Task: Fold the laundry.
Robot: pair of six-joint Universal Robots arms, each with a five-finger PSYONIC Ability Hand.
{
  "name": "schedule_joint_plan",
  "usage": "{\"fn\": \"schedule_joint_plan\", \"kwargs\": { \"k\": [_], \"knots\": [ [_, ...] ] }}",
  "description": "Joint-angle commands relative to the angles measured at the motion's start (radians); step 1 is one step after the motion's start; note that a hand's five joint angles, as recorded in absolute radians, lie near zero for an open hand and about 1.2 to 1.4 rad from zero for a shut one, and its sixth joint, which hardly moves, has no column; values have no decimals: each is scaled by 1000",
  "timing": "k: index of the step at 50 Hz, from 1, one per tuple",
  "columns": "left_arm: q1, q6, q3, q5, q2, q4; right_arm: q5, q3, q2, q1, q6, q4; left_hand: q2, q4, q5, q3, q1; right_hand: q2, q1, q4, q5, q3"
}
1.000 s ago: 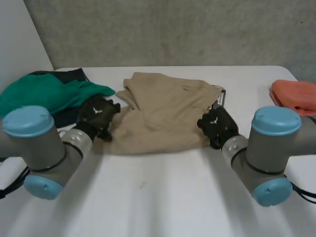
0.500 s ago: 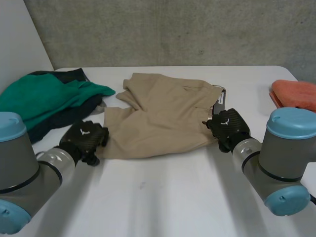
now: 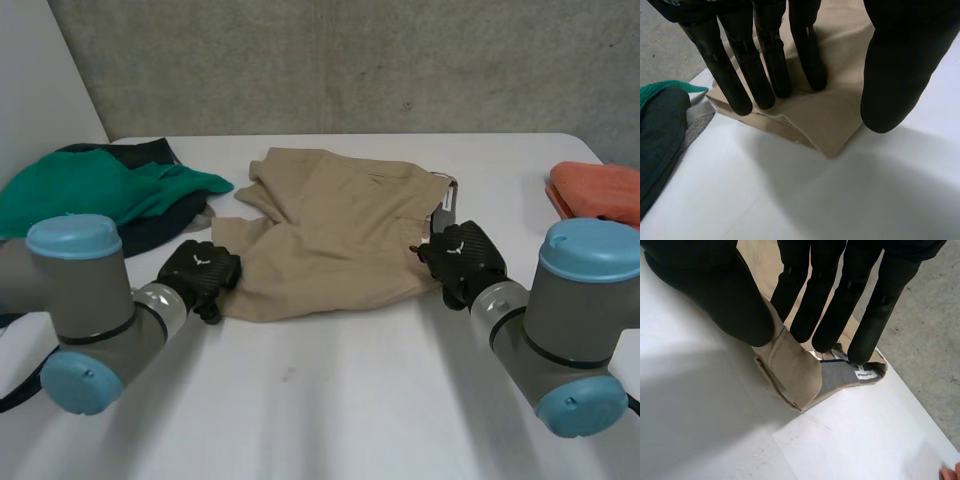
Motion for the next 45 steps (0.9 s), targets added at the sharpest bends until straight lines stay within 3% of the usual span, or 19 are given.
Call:
{"fn": "schedule_joint_plan", "kwargs": {
  "k": [1, 4, 8, 18, 22, 26, 30, 35, 38, 41, 45],
  "knots": [
    [-14, 59, 49, 1, -39, 37, -1, 2, -4, -5, 0, 0, 221, 223, 229, 224, 213, 226, 305, 203, 213, 209],
    [-17, 78, 61, 9, -56, 60, -1, 0, -3, -8, 0, 0, 280, 281, 287, 282, 272, 226, 305, 203, 213, 209],
    [-17, 92, 64, 9, -52, 67, 0, -2, -3, -11, 0, 0, 660, 662, 667, 663, 652, 226, 305, 203, 213, 209],
    [-37, 14, -22, -68, 134, 60, 0, -9, -21, -4, -9, 23, 661, 663, 669, 664, 654, 226, 305, 203, 213, 209],
    [-43, -19, -95, -64, 230, -14, -1, -17, -41, 4, -49, 93, 661, 663, 669, 664, 654, 226, 305, 203, 213, 209],
    [-45, 15, -181, -30, 339, -185, -1, -12, -82, -4, -173, 253, 661, 663, 669, 664, 654, 226, 305, 203, 213, 209],
    [-43, 139, -268, -10, 472, -455, 0, 8, -153, -28, -331, 472, 661, 663, 669, 664, 654, 226, 305, 203, 213, 209],
    [-55, 274, -310, -17, 525, -707, -24, 61, -217, -76, -509, 769, 661, 663, 669, 664, 654, 226, 305, 203, 213, 209],
    [-80, 334, -293, -24, 524, -805, -73, 66, -239, -88, -554, 792, 661, 663, 669, 664, 654, 226, 305, 203, 213, 209],
    [-109, 342, -246, -28, 504, -775, -101, 58, -244, -96, -549, 775, 661, 663, 669, 664, 654, 226, 305, 203, 213, 209],
    [-150, 294, -122, -28, 407, -635, -101, 6, -195, -100, -483, 700, 661, 663, 669, 664, 654, 226, 305, 203, 213, 209]
  ]
}}
